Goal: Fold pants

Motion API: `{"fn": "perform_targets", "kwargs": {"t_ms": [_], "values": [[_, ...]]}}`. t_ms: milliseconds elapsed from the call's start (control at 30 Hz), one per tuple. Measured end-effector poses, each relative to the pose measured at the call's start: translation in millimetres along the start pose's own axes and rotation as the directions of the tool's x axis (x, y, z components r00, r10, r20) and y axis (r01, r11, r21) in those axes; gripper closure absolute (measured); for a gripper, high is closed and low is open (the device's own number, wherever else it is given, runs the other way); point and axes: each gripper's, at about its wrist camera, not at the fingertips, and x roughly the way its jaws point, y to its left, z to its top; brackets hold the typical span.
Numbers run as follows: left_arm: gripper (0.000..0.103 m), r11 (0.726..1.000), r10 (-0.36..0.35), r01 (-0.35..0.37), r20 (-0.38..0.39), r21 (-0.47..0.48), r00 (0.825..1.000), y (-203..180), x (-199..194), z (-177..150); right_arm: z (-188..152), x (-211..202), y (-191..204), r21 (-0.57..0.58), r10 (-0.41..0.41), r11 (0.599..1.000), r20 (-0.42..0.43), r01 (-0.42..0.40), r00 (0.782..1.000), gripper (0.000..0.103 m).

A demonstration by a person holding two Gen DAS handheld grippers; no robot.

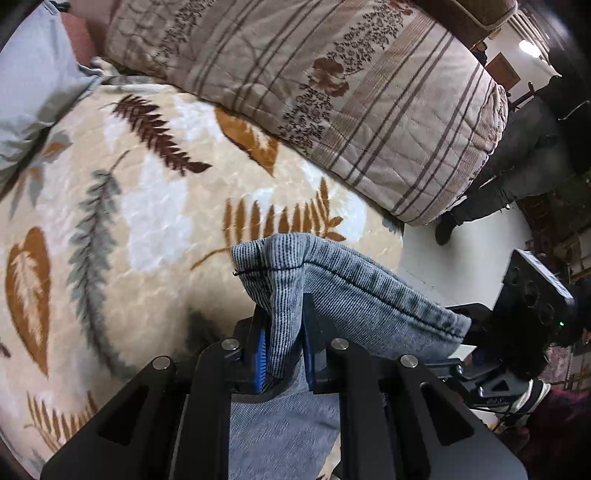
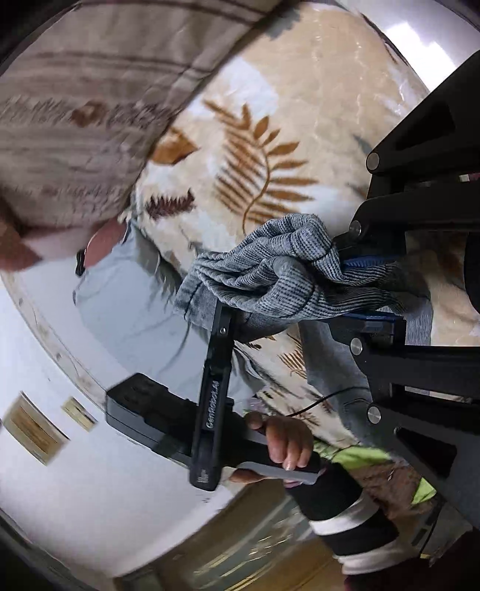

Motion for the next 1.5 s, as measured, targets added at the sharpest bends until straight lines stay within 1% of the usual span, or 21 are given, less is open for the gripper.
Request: {"fn": "perform_targets", "kwargs": {"t_ms": [100,167,300,367,400,533,633,667,767,833,900,1000,1200,1233,1267,1333,1367,1400,1433,1467,1500], "values": [[0.089,0.997,0.064,-0.064,0.004,0.040,0.998,-5,-8,-11,-3,2,22,-0.064,-0.019,0.998,-0.013,0.018,1.000,0.084],[0.089,0.988,0.117,-0.117,0.004,0.099,0.993,-10,-13,-19,-5,7,38,-0.115,-0.045,0.992,-0.021,0.042,0.999,0.085],[0.089,0.952,0.211,-0.208,0.008,0.224,0.977,-22,-18,-33,-11,16,63,-0.186,-0.076,0.980,-0.039,0.067,0.996,0.085],[0.089,0.933,0.239,-0.239,0.034,0.268,0.970,-25,-22,-43,-14,17,75,-0.222,-0.086,0.972,-0.046,0.074,0.995,0.085],[0.089,0.930,0.244,-0.246,0.042,0.274,0.969,-23,-24,-48,-15,21,80,-0.243,-0.093,0.967,-0.048,0.078,0.995,0.085],[0.089,0.939,0.254,-0.252,0.026,0.232,0.967,-1,-32,-70,-28,38,111,-0.347,-0.122,0.934,-0.078,0.088,0.989,0.085],[0.089,0.947,0.266,-0.262,0.004,0.186,0.964,19,-36,-88,-38,54,126,-0.379,-0.125,0.922,-0.108,0.076,0.986,0.085],[0.089,0.949,0.269,-0.264,-0.003,0.170,0.963,26,-36,-95,-42,61,131,-0.383,-0.145,0.919,-0.112,0.092,0.983,0.085],[0.089,0.954,0.274,-0.269,-0.020,0.132,0.962,42,-38,-113,-55,80,148,-0.428,-0.164,0.899,-0.137,0.091,0.977,0.085],[0.089,0.958,0.271,-0.266,-0.033,0.112,0.962,51,-38,-124,-69,91,163,-0.493,-0.200,0.863,-0.137,0.109,0.970,0.085],[0.089,0.960,0.267,-0.262,-0.043,0.098,0.963,59,-39,-134,-79,99,174,-0.531,-0.222,0.839,-0.142,0.115,0.965,0.085],[0.088,0.959,0.275,-0.269,-0.062,0.089,0.959,66,-36,-146,-98,114,188,-0.598,-0.278,0.788,-0.139,0.143,0.950,0.085],[0.083,0.960,0.279,-0.276,-0.085,0.047,0.956,85,-34,-168,-133,142,210,-0.724,-0.391,0.661,-0.108,0.197,0.914,0.085],[0.081,0.960,0.281,-0.278,-0.088,0.037,0.956,88,-34,-171,-136,146,212,-0.736,-0.402,0.647,-0.108,0.200,0.909,0.084],[0.079,0.957,0.289,-0.287,-0.092,0.029,0.953,91,-34,-175,-142,153,215,-0.755,-0.423,0.623,-0.103,0.206,0.900,0.082],[0.078,0.951,0.309,-0.310,-0.111,0.005,0.945,100,-33,-184,-150,165,216,-0.780,-0.453,0.590,-0.109,0.207,0.885,0.080],[0.078,0.949,0.312,-0.315,-0.121,-0.006,0.942,103,-32,-188,-155,170,216,-0.792,-0.465,0.574,-0.107,0.208,0.879,0.077],[0.078,0.944,0.323,-0.329,-0.137,-0.020,0.936,107,-31,-194,-161,176,217,-0.812,-0.481,0.546,-0.101,0.208,0.871,0.076],[0.078,0.940,0.333,-0.341,-0.147,-0.029,0.931,110,-30,-198,-166,179,219,-0.825,-0.492,0.524,-0.094,0.209,0.866,0.076],[0.078,0.934,0.345,-0.356,-0.159,-0.044,0.925,114,-31,-204,-171,181,222,-0.843,-0.497,0.491,-0.065,0.219,0.865,0.075],[0.078,0.928,0.352,-0.367,-0.167,-0.067,0.921,118,-33,-211,-173,182,224,-0.851,-0.502,0.476,-0.056,0.221,0.863,0.075]]}}
